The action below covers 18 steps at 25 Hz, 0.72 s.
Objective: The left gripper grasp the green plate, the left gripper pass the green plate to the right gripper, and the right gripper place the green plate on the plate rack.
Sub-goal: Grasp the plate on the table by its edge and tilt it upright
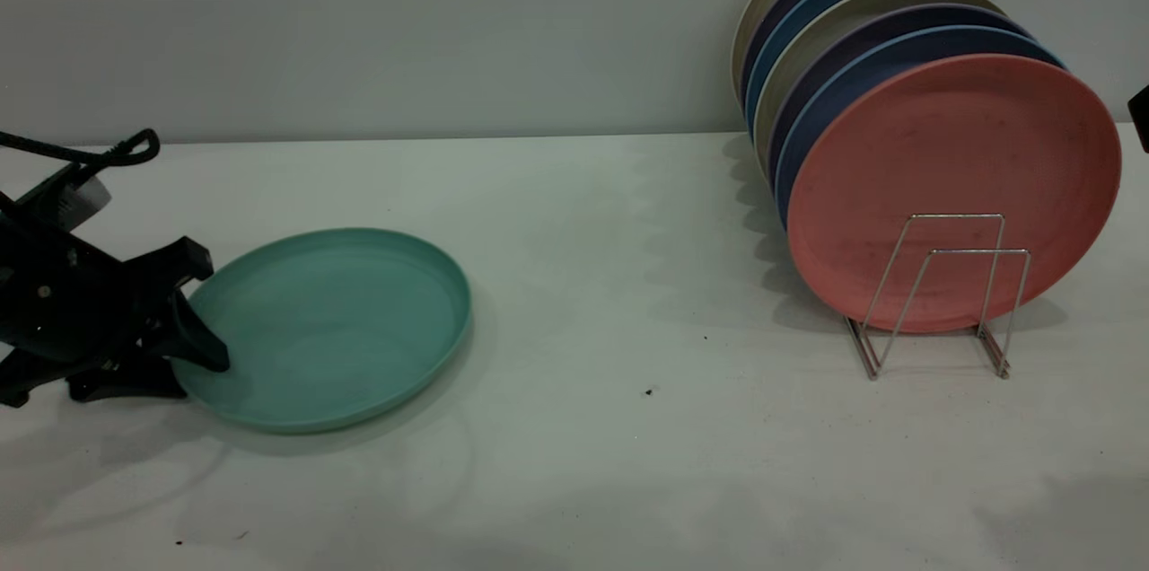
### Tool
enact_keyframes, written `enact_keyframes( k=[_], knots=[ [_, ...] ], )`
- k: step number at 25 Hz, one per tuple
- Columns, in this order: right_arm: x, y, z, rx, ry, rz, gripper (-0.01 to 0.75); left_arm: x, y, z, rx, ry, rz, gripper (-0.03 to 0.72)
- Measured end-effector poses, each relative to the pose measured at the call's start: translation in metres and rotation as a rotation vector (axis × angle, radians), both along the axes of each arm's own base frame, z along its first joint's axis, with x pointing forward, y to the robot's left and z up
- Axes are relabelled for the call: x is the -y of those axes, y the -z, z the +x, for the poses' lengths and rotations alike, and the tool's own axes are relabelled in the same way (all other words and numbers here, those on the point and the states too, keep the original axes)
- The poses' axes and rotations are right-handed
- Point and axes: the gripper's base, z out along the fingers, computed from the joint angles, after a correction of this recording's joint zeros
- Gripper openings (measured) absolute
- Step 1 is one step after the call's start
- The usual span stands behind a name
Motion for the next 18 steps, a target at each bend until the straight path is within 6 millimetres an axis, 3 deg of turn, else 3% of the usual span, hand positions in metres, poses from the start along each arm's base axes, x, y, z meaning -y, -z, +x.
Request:
enact_keyframes(
  k=[12, 18],
  knots=[
    [0.000, 0.000, 0.000, -0.003, -0.002, 0.002, 0.483, 0.001, 0.011, -0.002, -0.017, 0.014, -0.012, 0.036],
    [-0.002, 0.000, -0.001, -0.018, -0.009, 0.020, 0.483, 0.001, 0.011, -0.002, -0.005, 0.046, 0.005, 0.012]
  ],
)
